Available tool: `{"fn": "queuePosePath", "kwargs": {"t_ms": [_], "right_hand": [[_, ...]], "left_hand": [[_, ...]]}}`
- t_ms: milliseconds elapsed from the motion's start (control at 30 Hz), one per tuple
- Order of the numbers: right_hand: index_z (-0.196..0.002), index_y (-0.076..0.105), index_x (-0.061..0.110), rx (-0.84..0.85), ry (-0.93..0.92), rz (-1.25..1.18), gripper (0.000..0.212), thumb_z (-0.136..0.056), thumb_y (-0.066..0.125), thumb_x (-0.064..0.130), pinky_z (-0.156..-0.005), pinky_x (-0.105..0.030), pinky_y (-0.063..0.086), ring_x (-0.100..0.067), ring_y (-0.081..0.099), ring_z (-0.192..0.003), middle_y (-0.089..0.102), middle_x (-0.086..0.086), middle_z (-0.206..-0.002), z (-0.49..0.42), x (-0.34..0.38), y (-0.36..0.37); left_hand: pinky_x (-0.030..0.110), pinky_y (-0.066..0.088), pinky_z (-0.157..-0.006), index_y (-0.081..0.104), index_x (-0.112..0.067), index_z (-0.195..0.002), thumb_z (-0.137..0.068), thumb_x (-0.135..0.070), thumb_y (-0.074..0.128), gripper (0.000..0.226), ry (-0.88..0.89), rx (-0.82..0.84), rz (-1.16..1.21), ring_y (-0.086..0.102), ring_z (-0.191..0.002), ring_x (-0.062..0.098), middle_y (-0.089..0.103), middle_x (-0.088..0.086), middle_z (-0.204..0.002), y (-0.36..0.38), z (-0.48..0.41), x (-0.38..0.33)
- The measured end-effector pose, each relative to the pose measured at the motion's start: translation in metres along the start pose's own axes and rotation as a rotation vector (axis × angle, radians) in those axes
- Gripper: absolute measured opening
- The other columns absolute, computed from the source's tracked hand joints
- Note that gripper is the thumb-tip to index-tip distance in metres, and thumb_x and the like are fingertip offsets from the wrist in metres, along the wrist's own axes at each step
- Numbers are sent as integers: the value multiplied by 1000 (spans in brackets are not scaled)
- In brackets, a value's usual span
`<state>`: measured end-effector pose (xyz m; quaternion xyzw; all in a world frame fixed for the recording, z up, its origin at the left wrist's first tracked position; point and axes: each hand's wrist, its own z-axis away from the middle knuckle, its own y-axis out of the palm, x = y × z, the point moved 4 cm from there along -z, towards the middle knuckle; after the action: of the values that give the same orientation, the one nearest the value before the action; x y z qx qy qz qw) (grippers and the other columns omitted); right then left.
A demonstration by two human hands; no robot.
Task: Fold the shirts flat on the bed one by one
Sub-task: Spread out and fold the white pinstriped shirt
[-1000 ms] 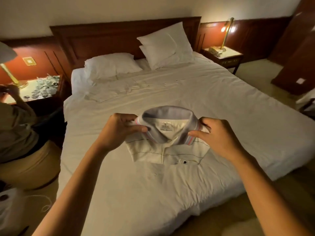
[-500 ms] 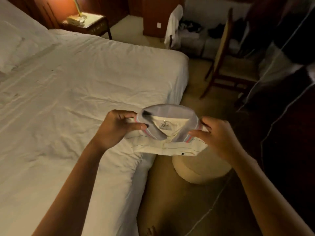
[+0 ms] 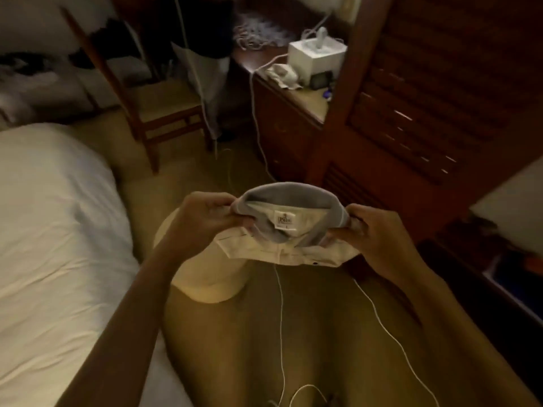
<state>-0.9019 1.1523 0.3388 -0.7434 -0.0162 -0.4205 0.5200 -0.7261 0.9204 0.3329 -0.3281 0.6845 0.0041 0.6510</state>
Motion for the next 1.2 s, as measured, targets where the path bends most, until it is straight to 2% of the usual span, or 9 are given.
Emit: {"fn": "queuePosePath", "kwargs": {"t_ms": [133, 267, 433, 600, 667, 767, 900, 1033, 1200], "right_hand": [[-94, 66, 27, -188, 153, 58, 16, -84, 72, 36, -55, -15, 44, 1, 60, -69, 63, 16, -74, 61, -57, -67], [-92, 63, 25, -335, 336, 128, 15, -84, 72, 35, -55, -26, 42, -3, 56, -64, 60, 14, -74, 142, -105, -129], [-93, 65, 25, -515, 483, 192, 15, -84, 74, 32, -54, -13, 39, -1, 58, -62, 60, 18, -73, 255, -145, -197], [-90, 63, 27, -630, 569, 189, 19, -83, 66, 45, -53, -14, 46, -1, 62, -67, 62, 16, -74, 364, -184, -260], [-89, 65, 26, -653, 573, 190, 25, -81, 63, 49, -54, -17, 50, -1, 64, -67, 64, 15, -75, 408, -203, -289], [-86, 69, 24, -681, 563, 204, 20, -81, 69, 44, -53, -23, 48, -3, 63, -67, 65, 14, -72, 474, -237, -342], [-86, 71, 24, -701, 522, 225, 14, -81, 76, 36, -53, -14, 44, -3, 62, -67, 64, 15, -70, 546, -278, -423], [-80, 68, 27, -735, 493, 260, 13, -80, 78, 35, -54, -10, 41, -2, 60, -65, 62, 15, -67, 597, -308, -500], [-84, 68, 28, -779, 494, 327, 16, -80, 78, 39, -52, -11, 36, 0, 59, -67, 62, 15, -70, 643, -357, -571]], "left_hand": [[19, 54, -66, 75, -28, -91, -72, -48, 72, 27, 122, 188, 27, 70, -76, 9, 73, -12, -81, 91, -55, -39], [20, 55, -68, 77, -26, -99, -73, -46, 75, 33, 235, 388, 54, 71, -80, 8, 75, -12, -86, 194, -83, -89], [20, 52, -69, 77, -24, -101, -78, -36, 77, 26, 356, 611, 85, 70, -83, 7, 75, -11, -89, 324, -82, -166], [19, 53, -69, 78, -22, -99, -78, -35, 76, 24, 467, 741, 144, 71, -83, 10, 76, -8, -88, 444, -51, -242], [22, 56, -69, 78, -22, -98, -79, -38, 75, 25, 478, 779, 165, 72, -84, 10, 76, -7, -90, 493, -35, -272], [29, 59, -72, 78, -21, -99, -78, -40, 76, 29, 488, 807, 185, 72, -87, 13, 76, -4, -92, 567, -10, -318], [23, 57, -73, 78, -15, -101, -78, -33, 78, 29, 505, 802, 234, 73, -88, 13, 77, -1, -92, 654, 16, -388], [29, 56, -69, 77, -3, -95, -77, -17, 81, 23, 496, 767, 299, 70, -78, 14, 76, 12, -88, 720, 26, -457], [33, 57, -71, 76, -1, -96, -78, -12, 80, 22, 534, 779, 323, 70, -80, 18, 76, 14, -90, 800, 26, -520]]}}
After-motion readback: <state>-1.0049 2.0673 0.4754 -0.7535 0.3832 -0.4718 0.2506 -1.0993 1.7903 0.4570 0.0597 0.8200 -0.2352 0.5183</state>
